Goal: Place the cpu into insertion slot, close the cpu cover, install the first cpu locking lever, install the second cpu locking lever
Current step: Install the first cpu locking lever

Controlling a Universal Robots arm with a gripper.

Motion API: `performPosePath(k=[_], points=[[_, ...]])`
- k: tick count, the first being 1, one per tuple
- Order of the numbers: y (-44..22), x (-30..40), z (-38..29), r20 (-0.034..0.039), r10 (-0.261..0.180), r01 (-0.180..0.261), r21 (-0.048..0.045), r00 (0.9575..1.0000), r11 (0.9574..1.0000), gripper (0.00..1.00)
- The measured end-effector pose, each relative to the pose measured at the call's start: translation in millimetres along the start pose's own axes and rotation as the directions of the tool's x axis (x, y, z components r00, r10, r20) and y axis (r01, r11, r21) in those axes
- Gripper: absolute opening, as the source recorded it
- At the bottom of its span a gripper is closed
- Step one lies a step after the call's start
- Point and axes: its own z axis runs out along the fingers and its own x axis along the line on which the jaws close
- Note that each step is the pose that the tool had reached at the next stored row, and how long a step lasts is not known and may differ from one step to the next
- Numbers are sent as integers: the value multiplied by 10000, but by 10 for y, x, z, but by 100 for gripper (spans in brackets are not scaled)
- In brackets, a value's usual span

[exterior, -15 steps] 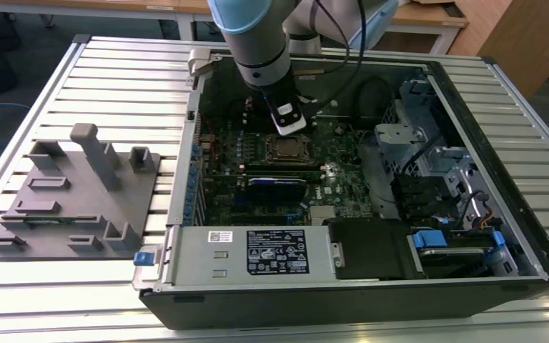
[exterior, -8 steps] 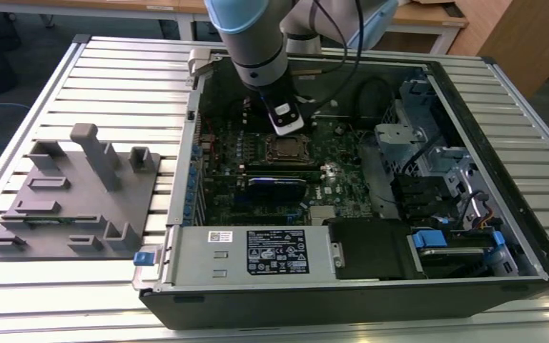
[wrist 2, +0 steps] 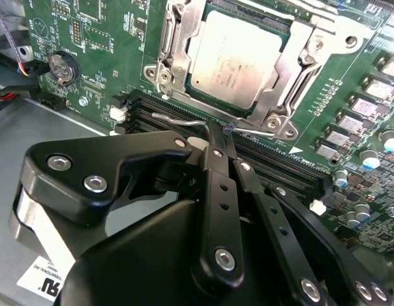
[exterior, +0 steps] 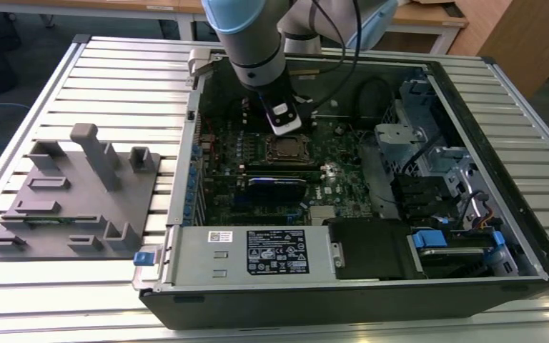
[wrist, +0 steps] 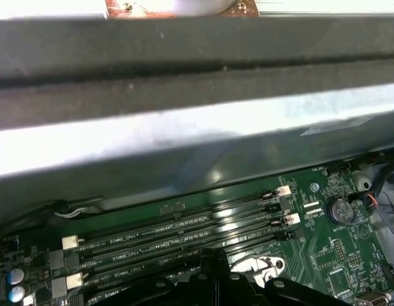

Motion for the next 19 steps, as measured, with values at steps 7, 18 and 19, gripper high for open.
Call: performPosePath(k=[7,18,19], points=[[17,5,8,4,14,-14,3,10000,10000,10],[-2,-3,-3,1,20,-20,-11,10000,10000,10],[-2,-3,-3,1,20,-20,-13,10000,10000,10]])
